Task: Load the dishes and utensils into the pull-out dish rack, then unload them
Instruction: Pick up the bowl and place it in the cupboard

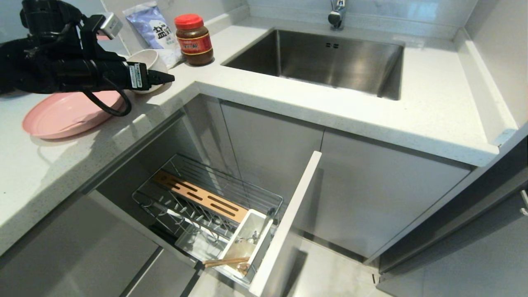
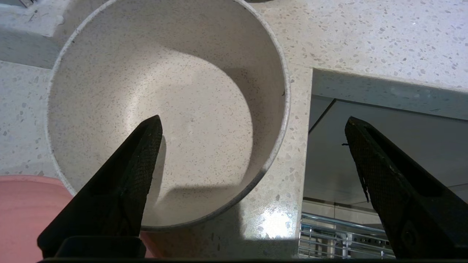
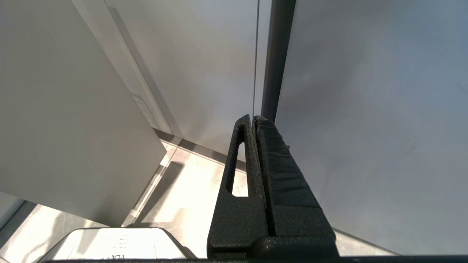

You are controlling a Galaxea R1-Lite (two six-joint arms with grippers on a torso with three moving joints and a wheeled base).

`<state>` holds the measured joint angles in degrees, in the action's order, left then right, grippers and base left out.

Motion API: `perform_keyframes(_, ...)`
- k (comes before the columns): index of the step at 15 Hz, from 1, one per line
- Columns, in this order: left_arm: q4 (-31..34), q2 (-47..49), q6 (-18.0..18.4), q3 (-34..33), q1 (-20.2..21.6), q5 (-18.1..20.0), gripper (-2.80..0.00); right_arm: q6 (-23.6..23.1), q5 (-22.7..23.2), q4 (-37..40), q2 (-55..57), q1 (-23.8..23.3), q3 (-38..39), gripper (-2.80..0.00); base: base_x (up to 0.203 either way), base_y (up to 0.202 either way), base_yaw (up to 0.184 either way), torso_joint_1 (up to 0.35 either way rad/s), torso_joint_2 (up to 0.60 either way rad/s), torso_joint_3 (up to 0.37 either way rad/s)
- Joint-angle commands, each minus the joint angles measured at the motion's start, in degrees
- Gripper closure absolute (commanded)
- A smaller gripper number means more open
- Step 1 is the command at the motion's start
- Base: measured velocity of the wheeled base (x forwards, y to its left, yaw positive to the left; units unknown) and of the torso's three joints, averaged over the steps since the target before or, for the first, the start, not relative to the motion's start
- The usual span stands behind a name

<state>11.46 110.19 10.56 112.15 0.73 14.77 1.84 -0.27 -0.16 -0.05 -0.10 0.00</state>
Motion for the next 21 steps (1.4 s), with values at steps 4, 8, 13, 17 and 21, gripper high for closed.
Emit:
perform_keyframes(4,0.3,-0.2,0.1,-0.1,-0.1,0.1,0.00,0.0,0.0,0.0,-0.1,0.0,0.0,0.00,0.000,0.000,0.000,0.000,0.00,0.000)
perform_keyframes(8,0.8,-1.2,0.0,-0.2,-0.4,0.2,0.00,0.0,0.0,0.0,-0.1,0.0,0.1,0.00,0.000,0.000,0.000,0.000,0.00,0.000)
perform_keyframes(13,0.6,-2.7,0.0,-0.2,-0.6,0.2,0.00,0.0,0.0,0.0,-0.1,0.0,0.0,0.00,0.000,0.000,0.000,0.000,0.00,0.000)
perform_keyframes(17,0.8,-5.4,-0.2,-0.2,-0.8,0.1,0.00,0.0,0.0,0.0,-0.1,0.0,0.1,0.00,0.000,0.000,0.000,0.000,0.00,0.000)
perform_keyframes(21,0.6,-11.8,-0.1,-0.2,-1.4,-1.2,0.00,0.0,0.0,0.0,-0.1,0.0,0.1,0.00,0.000,0.000,0.000,0.000,0.00,0.000)
